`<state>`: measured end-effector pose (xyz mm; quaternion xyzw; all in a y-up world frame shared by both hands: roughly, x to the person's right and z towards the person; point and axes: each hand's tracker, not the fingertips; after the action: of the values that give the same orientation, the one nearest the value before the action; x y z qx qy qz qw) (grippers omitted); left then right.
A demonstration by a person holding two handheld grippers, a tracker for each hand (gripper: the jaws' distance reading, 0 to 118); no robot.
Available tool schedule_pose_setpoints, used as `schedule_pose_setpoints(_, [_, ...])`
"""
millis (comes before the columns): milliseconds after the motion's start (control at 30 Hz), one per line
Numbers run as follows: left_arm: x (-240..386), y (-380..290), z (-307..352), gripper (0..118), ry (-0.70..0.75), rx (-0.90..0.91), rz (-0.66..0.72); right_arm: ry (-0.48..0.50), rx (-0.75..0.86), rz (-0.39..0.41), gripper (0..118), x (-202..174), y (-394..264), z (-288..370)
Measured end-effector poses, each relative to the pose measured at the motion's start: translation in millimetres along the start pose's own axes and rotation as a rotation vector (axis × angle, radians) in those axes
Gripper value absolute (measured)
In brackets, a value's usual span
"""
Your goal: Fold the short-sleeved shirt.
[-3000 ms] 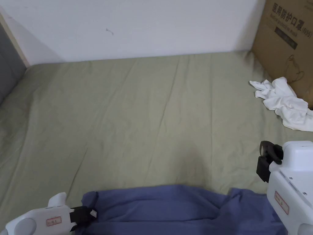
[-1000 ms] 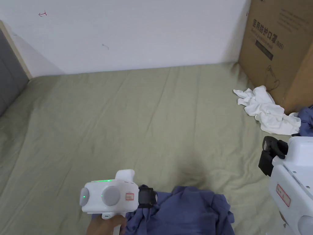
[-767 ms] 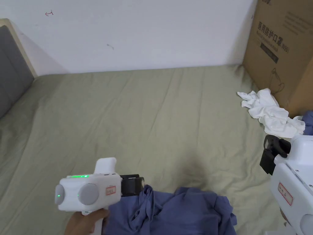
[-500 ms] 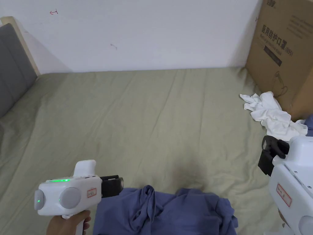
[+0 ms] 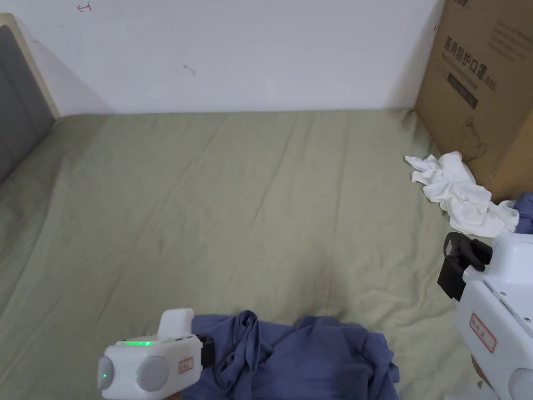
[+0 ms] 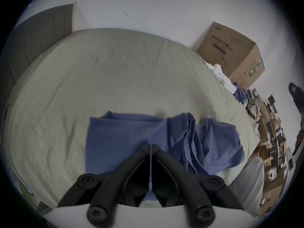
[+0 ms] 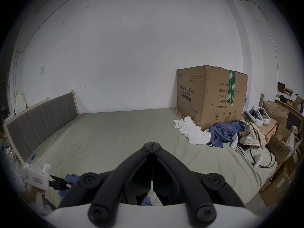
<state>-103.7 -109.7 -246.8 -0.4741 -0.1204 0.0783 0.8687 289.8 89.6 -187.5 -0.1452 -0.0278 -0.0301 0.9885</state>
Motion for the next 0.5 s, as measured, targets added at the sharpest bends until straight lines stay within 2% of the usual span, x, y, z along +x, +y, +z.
schedule_pose_setpoints(200, [38.5, -16.5, -27.9, 5, -0.011, -0.080, -0.076, -0.018, -0.007, 0.000, 3, 9.6, -2.2, 1.6])
schedule_pose_setpoints(500, [56.4, -11.4, -28.9, 5, -0.061, -0.075, -0.059, -0.036, -0.018, -0.017, 3, 17.1, -5.5, 3.1])
